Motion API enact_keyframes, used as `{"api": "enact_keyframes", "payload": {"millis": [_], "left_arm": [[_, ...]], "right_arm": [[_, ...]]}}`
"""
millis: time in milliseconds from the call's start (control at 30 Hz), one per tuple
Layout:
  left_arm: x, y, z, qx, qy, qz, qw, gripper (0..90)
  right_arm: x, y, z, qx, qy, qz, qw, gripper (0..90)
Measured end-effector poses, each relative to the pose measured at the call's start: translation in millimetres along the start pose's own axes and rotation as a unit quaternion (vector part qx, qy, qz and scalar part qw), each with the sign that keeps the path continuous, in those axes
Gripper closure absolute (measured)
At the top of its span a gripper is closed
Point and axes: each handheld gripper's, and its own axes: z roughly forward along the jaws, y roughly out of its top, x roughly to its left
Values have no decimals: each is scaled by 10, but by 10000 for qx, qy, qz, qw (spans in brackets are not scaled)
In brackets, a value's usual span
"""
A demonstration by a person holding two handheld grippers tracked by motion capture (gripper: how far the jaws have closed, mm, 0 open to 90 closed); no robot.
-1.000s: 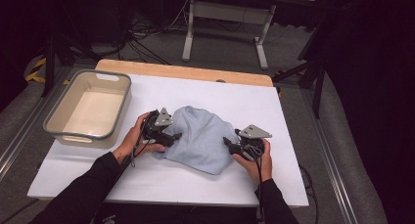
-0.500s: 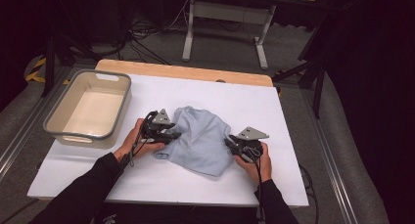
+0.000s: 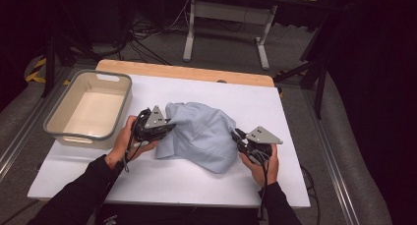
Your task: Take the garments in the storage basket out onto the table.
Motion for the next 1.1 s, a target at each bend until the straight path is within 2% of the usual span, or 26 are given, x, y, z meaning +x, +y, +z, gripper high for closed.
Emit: {"api": "enact_keyframes", "payload": {"millis": [67, 167, 300, 367, 400, 467, 533, 600, 667, 733, 767, 833, 867, 900, 967, 1100], "left_arm": [[-43, 41, -96, -51, 24, 92, 9999, 760], [-67, 67, -148, -66, 10, 106, 9999, 751], [-140, 91, -180, -72, 5, 253, 9997, 729], [-168, 77, -144, -24, -107, 240, 9997, 724], [-209, 57, -95, 19, -172, 371, 9992, 727], [-231, 48, -72, 26, -207, 445, 9988, 839], [-277, 29, -9, 90, -408, 489, 9979, 849], [-313, -5, 71, 250, -405, 626, 9969, 882], [-307, -46, 122, 270, -491, 608, 9966, 861], [-293, -63, 127, 227, -354, 628, 9971, 829], [-275, -69, 116, 186, -266, 620, 9975, 807], [-213, -80, 79, 34, -268, 476, 9985, 781], [-156, -87, 42, -41, 33, 348, 9994, 695], [-156, -87, 42, -41, 33, 348, 9994, 644], [-80, -115, 16, -157, 169, 127, 9997, 628], [7, -160, 40, -161, 274, -179, 9993, 449]], "right_arm": [[22, 55, -59, -138, -87, -51, 9999, 766], [34, 97, -111, -279, -132, 2, 9995, 764], [21, 102, -141, -294, -128, 26, 9995, 756], [10, 86, -138, -263, -109, 84, 9996, 747], [9, 77, -133, -240, -112, 94, 9996, 745], [7, 65, -127, -230, -113, 101, 9996, 745], [4, 41, -107, -173, -68, 104, 9998, 745], [12, 12, -81, -115, 4, 99, 9999, 749], [16, -10, -60, -46, 7, 95, 9999, 749], [17, -35, -46, 4, 46, 128, 9999, 749], [18, -43, -42, 32, 38, 90, 9999, 748], [17, -69, -35, 86, 52, 68, 9999, 736], [2, -87, -33, 107, 51, 105, 9999, 697], [2, -87, -33, 107, 51, 105, 9999, 697], [-16, -107, -26, 112, 3, 178, 9998, 630], [-48, -119, -25, 19, -121, 285, 9995, 463]]}}
